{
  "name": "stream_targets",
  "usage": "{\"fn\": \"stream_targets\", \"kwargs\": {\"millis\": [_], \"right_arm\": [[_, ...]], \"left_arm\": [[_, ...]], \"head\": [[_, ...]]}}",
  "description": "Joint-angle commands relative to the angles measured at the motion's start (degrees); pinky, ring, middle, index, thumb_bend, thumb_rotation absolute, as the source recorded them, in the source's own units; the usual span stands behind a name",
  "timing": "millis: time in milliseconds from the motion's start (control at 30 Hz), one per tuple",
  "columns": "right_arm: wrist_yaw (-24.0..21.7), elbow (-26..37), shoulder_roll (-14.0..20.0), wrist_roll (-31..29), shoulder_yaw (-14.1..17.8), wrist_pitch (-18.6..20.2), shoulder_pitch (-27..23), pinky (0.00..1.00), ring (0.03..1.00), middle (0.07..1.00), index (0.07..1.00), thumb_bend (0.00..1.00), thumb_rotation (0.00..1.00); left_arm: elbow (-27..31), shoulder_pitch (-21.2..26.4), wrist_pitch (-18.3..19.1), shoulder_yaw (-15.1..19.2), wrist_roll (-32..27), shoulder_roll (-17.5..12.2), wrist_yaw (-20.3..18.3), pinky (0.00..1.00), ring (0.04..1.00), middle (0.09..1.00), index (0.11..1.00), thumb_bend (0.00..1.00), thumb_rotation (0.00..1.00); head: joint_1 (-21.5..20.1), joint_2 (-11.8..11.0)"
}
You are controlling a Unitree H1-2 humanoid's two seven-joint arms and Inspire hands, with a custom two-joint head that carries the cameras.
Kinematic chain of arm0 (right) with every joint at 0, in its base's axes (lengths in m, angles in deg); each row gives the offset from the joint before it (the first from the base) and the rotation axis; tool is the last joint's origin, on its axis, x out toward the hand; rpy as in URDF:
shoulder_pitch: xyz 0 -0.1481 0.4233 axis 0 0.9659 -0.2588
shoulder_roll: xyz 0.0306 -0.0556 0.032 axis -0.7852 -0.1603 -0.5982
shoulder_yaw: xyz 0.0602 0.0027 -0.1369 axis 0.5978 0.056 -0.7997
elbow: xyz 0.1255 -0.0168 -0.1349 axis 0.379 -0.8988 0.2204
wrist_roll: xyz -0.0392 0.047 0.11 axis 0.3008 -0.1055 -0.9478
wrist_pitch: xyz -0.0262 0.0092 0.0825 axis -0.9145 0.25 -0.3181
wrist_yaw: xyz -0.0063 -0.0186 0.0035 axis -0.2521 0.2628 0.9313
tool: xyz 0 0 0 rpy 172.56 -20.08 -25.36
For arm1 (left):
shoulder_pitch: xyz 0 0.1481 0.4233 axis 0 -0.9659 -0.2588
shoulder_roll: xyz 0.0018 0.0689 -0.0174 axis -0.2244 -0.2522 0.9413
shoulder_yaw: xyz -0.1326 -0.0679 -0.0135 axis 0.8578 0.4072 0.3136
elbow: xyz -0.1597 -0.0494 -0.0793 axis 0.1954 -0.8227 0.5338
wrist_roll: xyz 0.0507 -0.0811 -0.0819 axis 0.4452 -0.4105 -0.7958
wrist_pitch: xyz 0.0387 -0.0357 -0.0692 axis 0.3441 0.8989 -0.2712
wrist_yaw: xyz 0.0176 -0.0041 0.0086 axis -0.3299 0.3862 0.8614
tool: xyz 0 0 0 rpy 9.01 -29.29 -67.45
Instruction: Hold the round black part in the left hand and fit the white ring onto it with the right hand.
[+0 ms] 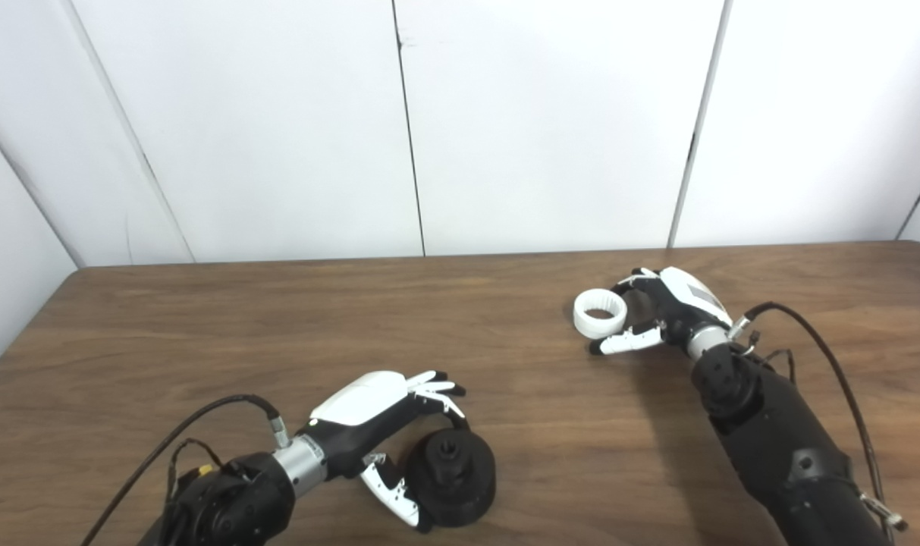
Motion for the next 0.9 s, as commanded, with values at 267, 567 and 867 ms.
{"fn": "stream_targets", "kwargs": {"millis": [267, 567, 867], "right_arm": [[6.3, 0.2, -0.8, -0.1, 1.3, -4.4, -2.2, 0.96, 0.949, 0.896, 0.683, 0.83, 0.24], [8.4, -0.7, -1.3, -0.4, 1.5, -5.4, -2.3, 0.95, 0.932, 0.875, 0.659, 0.82, 0.23], [9.2, -1.5, -1.6, -0.5, 1.5, -6.3, -2.5, 0.88, 0.926, 0.870, 0.646, 0.84, 0.23]], "left_arm": [[1.8, 1.1, 0.0, 0.5, 0.5, -0.6, 0.1, 0.82, 0.991, 0.931, 0.655, 0.90, 0.15], [1.8, 1.0, 0.0, 0.4, 0.8, -0.4, 0.2, 0.82, 0.990, 0.931, 0.655, 0.90, 0.15], [1.9, 1.0, 0.1, 0.4, 0.8, -0.2, 0.1, 0.82, 0.994, 0.932, 0.655, 0.90, 0.14]], "head": [[0.2, 0.2], [0.3, 0.3], [0.3, 0.2]]}}
